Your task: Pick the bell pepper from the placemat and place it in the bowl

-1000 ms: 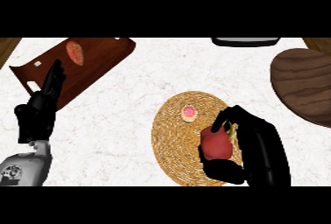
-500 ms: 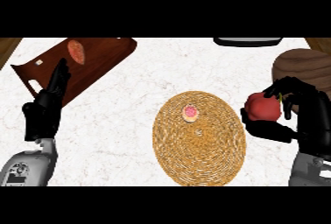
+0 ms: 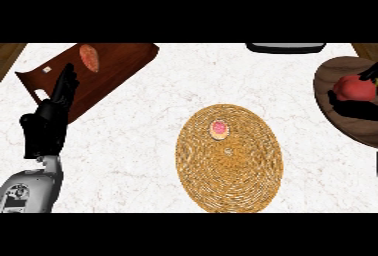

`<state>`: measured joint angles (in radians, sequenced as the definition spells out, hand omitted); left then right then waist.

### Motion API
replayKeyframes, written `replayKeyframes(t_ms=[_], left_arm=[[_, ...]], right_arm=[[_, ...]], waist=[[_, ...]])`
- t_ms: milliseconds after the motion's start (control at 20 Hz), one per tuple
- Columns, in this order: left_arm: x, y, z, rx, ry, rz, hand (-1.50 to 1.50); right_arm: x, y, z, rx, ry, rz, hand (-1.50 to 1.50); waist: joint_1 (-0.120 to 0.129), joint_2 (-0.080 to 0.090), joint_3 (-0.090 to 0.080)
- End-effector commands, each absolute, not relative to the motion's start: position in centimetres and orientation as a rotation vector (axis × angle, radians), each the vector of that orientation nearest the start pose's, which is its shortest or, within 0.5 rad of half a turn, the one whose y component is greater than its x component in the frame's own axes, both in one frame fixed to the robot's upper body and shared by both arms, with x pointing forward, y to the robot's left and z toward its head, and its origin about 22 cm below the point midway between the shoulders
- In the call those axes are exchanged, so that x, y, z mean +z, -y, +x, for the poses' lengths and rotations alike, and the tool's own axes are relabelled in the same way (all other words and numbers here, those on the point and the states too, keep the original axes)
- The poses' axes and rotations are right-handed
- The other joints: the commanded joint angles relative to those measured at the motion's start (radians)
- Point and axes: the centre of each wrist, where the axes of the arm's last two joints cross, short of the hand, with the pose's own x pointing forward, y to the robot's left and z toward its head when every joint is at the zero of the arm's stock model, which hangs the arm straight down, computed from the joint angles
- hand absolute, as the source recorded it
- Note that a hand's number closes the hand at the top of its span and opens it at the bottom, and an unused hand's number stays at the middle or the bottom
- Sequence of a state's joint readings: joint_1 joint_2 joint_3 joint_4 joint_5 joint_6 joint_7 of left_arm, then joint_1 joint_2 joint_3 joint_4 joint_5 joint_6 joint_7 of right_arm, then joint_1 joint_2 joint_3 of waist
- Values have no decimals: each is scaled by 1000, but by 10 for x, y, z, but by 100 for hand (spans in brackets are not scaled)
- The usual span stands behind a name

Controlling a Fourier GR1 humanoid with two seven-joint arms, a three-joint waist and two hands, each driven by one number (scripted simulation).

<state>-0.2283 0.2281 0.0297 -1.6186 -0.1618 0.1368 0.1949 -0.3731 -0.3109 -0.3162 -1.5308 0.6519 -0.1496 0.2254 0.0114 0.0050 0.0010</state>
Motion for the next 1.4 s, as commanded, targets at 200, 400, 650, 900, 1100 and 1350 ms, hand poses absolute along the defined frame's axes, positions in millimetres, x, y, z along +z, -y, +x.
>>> replayKeyframes(t_ms=[200, 400, 650, 900, 1100, 1350], left_arm=[[87, -272, 286, -182, 1657, 390, 0], [74, -255, 289, -186, 1656, 354, 0], [82, -260, 297, -188, 1667, 355, 0], [79, -252, 292, -203, 1672, 356, 0], [88, -257, 290, -200, 1674, 335, 0], [82, -257, 299, -198, 1671, 361, 0]], right_arm=[[115, 409, 344, 269, 1443, -1369, 150], [82, 438, 347, 292, 1412, -1413, 150], [60, 450, 353, 163, 1365, -1289, 150], [63, 454, 360, 158, 1381, -1100, -150], [56, 460, 356, 138, 1491, -1019, -150], [66, 481, 346, 24, 1598, -966, -150]], waist=[[17, 3, 0], [20, 7, 1], [35, 15, 4], [53, 20, 5], [50, 18, 5], [31, 17, 4]])
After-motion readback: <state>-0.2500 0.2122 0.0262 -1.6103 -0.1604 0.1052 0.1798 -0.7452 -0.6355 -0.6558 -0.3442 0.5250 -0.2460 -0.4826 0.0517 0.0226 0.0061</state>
